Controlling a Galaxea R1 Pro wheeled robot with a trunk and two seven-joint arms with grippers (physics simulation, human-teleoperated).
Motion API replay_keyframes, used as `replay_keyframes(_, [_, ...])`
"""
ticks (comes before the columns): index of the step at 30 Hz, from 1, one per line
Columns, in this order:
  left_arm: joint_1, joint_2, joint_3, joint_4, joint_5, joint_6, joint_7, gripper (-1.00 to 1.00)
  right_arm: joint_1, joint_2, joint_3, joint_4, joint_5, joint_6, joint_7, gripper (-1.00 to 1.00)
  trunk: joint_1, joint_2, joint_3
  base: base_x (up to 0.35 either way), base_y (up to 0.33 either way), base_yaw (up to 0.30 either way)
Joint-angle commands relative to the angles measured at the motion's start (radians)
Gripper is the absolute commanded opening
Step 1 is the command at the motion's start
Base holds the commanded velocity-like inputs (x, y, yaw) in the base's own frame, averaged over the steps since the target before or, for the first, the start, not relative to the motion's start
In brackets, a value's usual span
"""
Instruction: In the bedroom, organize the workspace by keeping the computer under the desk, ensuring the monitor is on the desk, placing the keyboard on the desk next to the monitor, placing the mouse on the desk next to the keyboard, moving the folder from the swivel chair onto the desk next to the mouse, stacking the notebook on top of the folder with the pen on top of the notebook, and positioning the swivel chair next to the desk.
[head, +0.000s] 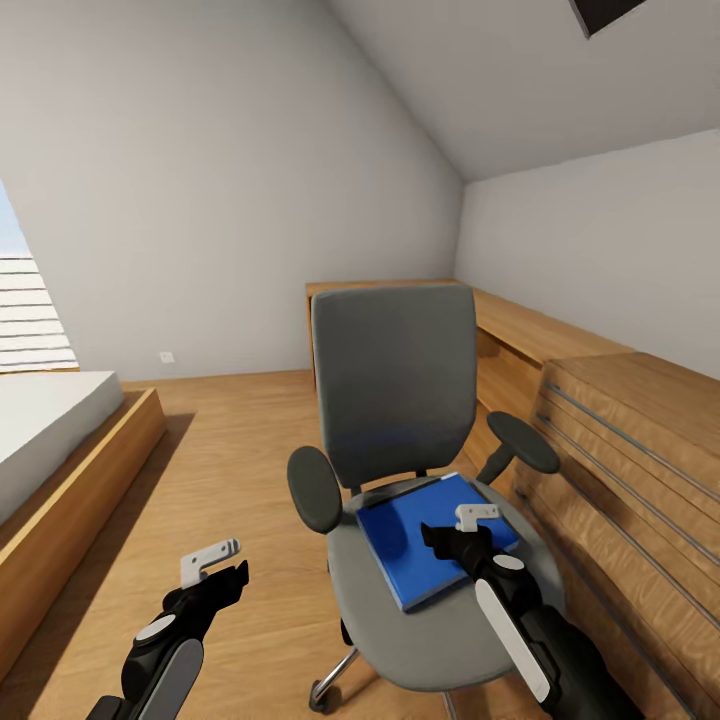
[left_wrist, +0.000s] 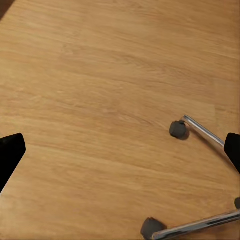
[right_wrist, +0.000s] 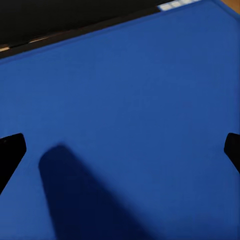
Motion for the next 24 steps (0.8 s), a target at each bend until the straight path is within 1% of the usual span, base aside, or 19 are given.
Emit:
replay_keyframes(1, [-0.001,0.001,-0.002,-0.001,0.009,0.002,0.010,1.00,-0.001,-0.001,0.003,0.042,-0.009,0.003,-0.011,1.00,0.000,0.000,-0.001,-0.002,-0.002,0.000])
replay_keyframes(11, [0.000,0.000,-0.002,-0.001,0.010,0.002,0.010,1.00,-0.001,-0.001,0.002,0.042,-0.009,0.003,-0.011,1.00,0.000,0.000,-0.001,0.000,0.000,0.000])
replay_keyframes(24, [-0.001,0.000,-0.002,-0.001,0.010,0.001,0.012,1.00,-0.001,-0.002,0.002,0.042,-0.008,0.002,-0.011,1.00,-0.050,0.091,0.040,0.000,0.000,0.000])
